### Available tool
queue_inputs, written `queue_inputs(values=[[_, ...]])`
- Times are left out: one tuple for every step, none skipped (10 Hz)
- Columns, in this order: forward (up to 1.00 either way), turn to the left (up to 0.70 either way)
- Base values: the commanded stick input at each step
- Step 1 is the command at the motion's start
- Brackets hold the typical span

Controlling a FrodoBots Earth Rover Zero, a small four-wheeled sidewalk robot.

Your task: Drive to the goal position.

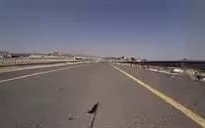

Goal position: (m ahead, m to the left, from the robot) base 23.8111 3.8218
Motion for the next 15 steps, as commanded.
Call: queue_inputs(values=[[0.7, -0.01], [0.7, -0.01], [0.7, -0.01], [0.7, -0.01], [0.7, -0.01], [0.7, -0.01], [0.7, -0.01], [0.7, -0.01], [0.7, -0.01], [0.7, -0.01], [0.7, -0.01], [0.7, -0.01], [0.7, -0.01], [0.7, -0.01], [0.7, -0.01]])
